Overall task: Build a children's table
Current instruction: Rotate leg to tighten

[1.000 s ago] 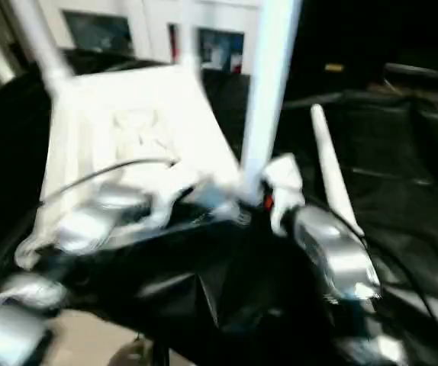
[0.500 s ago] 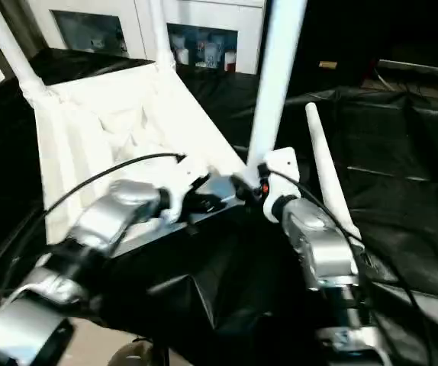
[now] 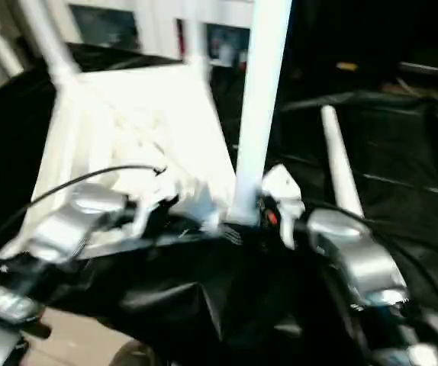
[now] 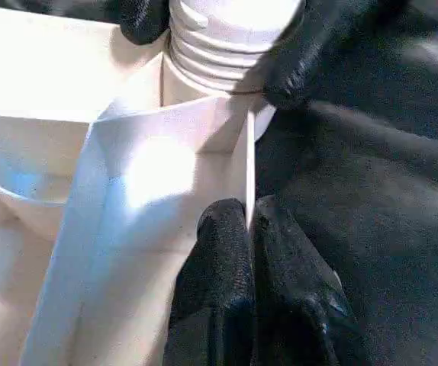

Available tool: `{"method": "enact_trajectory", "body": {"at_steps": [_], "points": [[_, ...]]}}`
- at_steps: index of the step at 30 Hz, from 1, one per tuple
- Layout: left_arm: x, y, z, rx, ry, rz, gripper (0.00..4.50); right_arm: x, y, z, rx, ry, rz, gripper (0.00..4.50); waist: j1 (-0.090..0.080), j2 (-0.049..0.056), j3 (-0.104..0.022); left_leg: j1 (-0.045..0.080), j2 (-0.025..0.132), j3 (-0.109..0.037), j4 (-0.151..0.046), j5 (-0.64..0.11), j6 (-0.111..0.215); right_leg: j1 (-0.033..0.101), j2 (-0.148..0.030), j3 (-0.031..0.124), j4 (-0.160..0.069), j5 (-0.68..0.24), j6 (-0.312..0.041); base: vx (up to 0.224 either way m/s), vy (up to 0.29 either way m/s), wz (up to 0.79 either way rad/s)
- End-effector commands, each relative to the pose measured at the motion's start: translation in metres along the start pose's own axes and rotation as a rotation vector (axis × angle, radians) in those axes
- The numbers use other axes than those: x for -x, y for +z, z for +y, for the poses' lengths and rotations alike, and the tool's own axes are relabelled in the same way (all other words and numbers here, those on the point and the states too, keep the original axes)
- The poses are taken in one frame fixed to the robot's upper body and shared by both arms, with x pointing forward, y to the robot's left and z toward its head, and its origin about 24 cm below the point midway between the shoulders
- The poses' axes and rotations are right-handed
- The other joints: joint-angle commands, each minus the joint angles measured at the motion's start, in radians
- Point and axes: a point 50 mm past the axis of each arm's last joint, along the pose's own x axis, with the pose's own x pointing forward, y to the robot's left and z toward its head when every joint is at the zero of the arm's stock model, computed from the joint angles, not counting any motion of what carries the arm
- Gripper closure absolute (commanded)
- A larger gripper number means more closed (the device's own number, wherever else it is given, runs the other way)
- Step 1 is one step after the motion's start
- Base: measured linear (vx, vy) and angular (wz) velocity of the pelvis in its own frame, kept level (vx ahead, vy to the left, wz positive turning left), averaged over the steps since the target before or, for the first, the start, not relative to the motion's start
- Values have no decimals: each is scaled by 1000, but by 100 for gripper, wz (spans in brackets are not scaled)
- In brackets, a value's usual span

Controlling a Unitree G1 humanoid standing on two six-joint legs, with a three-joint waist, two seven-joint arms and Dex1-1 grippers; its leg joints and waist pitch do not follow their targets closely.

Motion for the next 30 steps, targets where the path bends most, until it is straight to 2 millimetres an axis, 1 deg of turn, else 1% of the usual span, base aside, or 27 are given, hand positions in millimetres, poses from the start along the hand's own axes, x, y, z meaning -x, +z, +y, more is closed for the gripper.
{"method": "enact_trajectory", "body": {"at_steps": [1,2,3,4,9,10,11,12,13,14,15,16,17,18,19,20,21,22,23,24,25,26,27,28,30], "points": [[-12,18,-12,-75,-129,-71,450,-7,2,9,6,70,-9,142,-7,-6,-83,39,54,-26,-69,-329,31,48,-57,41,-67,-381,-210,0,0,0],[-12,18,-11,-75,-128,-71,450,-7,2,9,6,70,-9,153,-8,-7,-83,38,53,-27,-70,-335,27,48,-58,41,-69,-391,-206,0,0,0],[-12,18,-11,-75,-128,-71,450,-7,2,9,6,70,-9,153,-9,-8,-82,38,52,-29,-71,-350,19,49,-60,40,-72,-419,-196,0,0,0],[-12,18,-11,-73,-124,-71,450,-8,2,10,5,72,-10,164,-10,-9,-81,39,51,-29,-71,-358,14,47,-61,41,-76,-443,-185,0,0,0],[-15,19,-7,-51,-67,-75,450,-14,-1,14,-18,63,-7,176,-14,-10,-80,40,50,-31,-72,-364,11,44,-62,40,-83,-487,-164,0,0,0],[-17,20,-2,-33,-19,-76,450,-17,-3,12,-30,20,-4,176,-16,-10,-79,38,49,-32,-72,-363,9,43,-60,39,-82,-490,-162,0,0,0],[-22,23,12,22,128,-80,450,-28,-11,1,-75,-158,11,176,-20,-13,-78,37,46,-30,-72,-364,4,40,-57,38,-85,-496,-161,0,0,0],[-25,25,19,53,207,-84,450,-33,-14,-5,-111,-253,11,176,-23,-12,-78,38,44,-31,-69,-369,-1,38,-58,36,-85,-511,-160,0,0,0],[-25,25,19,53,207,-84,450,-33,-14,-5,-111,-253,11,177,-28,-15,-78,36,40,-34,-69,-381,-12,40,-60,30,-91,-554,-146,0,0,0],[-27,27,26,84,276,-88,450,-38,-17,-10,-149,-324,6,177,-33,-17,-78,33,37,-38,-70,-383,-16,45,-62,26,-95,-585,-124,0,0,0],[-27,27,26,84,276,-88,450,-38,-17,-10,-149,-324,6,177,-33,-17,-78,33,37,-38,-70,-383,-16,45,-62,26,-95,-585,-124,0,0,0],[-32,32,35,149,391,-114,450,-48,-19,-17,-233,-452,-17,177,-44,-12,-76,31,38,-42,-71,-399,-18,45,-62,22,-97,-601,-106,0,0,0],[-32,32,35,149,391,-114,450,-48,-19,-17,-233,-452,-17,177,-48,-12,-76,32,36,-42,-70,-407,-19,42,-61,20,-99,-606,-107,0,0,0],[-34,35,38,176,430,-128,450,-52,-19,-20,-268,-496,-23,178,-53,-18,-78,28,32,-44,-69,-408,-16,49,-62,16,-103,-616,-95,0,0,0],[-37,38,40,196,464,-137,450,-57,-18,-22,-298,-537,-43,178,-53,-17,-78,32,33,-43,-69,-405,-9,45,-63,16,-108,-617,-88,0,0,0],[-38,39,41,200,471,-141,450,-59,-17,-22,-303,-544,-47,178,-57,-17,-78,33,32,-43,-68,-406,-5,42,-61,16,-108,-610,-91,0,0,0],[-40,41,42,212,492,-152,450,-63,-16,-23,-316,-563,-62,178,-59,-17,-79,32,31,-41,-69,-393,4,44,-60,16,-109,-589,-93,0,0,0],[-43,45,41,212,493,-165,450,-68,-11,-22,-330,-556,-99,122,-60,-15,-80,33,32,-40,-68,-389,10,42,-60,17,-110,-574,-100,0,0,0],[-43,45,41,212,493,-165,450,-68,-11,-22,-330,-556,-99,108,-62,-14,-79,34,32,-39,-68,-390,13,42,-59,17,-111,-570,-102,0,0,0],[-48,48,38,196,472,-181,450,-71,-8,-21,-341,-544,-123,108,-62,-17,-80,31,32,-38,-70,-384,19,44,-56,17,-109,-550,-104,0,0,0],[-49,49,37,186,459,-185,450,-73,-7,-20,-342,-535,-130,108,-63,-16,-80,29,33,-38,-72,-379,23,46,-56,19,-104,-531,-109,0,0,0],[-52,50,34,173,437,-192,450,-74,-5,-20,-334,-532,-130,87,-64,-16,-81,27,34,-39,-73,-375,24,48,-55,19,-102,-522,-111,0,0,0],[-54,50,32,173,421,-192,450,-74,-5,-20,-314,-530,-120,87,-63,-16,-82,29,35,-38,-73,-367,25,47,-54,20,-101,-507,-116,0,0,0],[-55,50,30,171,411,-191,450,-74,-4,-19,-298,-528,-114,73,-63,-15,-83,30,35,-36,-73,-363,26,46,-54,23,-98,-486,-126,0,0,0],[-57,49,27,158,386,-190,450,-73,-2,-18,-275,-519,-128,73,-62,-15,-83,30,37,-34,-73,-357,29,46,-54,25,-96,-463,-140,0,0,0]]}}
